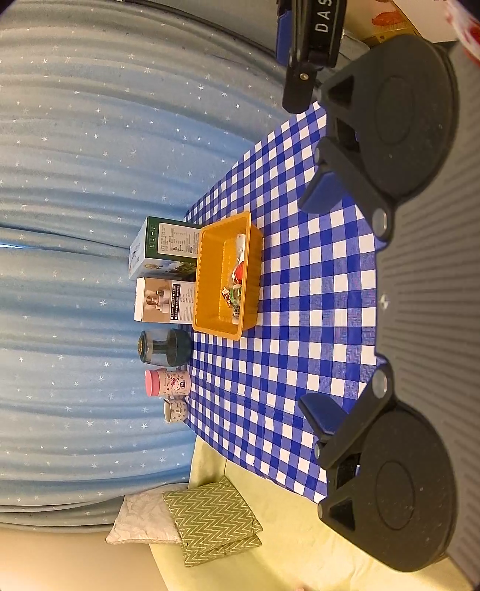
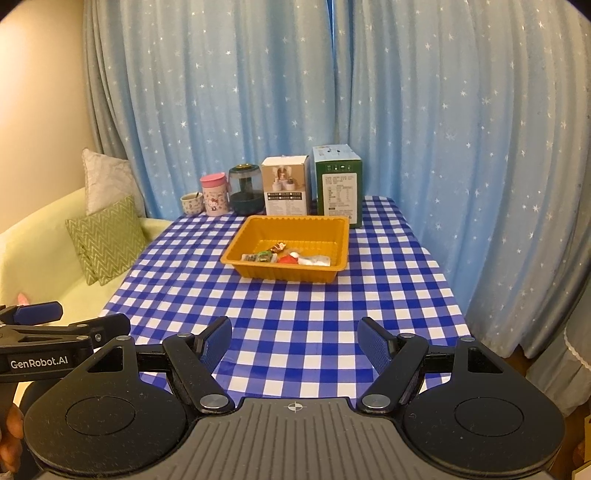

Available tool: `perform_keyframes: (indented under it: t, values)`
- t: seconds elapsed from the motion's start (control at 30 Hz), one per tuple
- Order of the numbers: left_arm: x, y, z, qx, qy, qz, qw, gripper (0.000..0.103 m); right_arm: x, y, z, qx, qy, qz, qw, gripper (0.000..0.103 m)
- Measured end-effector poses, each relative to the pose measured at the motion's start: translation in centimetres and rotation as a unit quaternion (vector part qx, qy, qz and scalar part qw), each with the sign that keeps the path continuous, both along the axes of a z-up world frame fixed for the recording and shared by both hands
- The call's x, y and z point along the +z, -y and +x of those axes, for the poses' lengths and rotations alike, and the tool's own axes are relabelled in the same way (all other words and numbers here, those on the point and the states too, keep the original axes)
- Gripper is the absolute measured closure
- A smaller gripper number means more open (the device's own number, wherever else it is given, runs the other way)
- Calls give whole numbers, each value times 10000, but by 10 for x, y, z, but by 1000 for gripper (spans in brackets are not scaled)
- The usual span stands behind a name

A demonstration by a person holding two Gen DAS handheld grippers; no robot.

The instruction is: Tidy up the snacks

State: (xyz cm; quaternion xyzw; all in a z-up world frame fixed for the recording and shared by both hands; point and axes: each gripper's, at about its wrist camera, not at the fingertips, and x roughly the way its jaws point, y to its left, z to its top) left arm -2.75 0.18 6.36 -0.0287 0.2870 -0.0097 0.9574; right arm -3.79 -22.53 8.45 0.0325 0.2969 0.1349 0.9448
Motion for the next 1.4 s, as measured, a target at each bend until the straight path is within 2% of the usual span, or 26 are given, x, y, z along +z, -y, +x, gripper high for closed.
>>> perform_keyframes:
  t: [1.4]
  values:
    - [-3, 3, -1, -12, -21, -12, 10000, 0, -5, 3, -1, -62, -98, 46, 9999, 28]
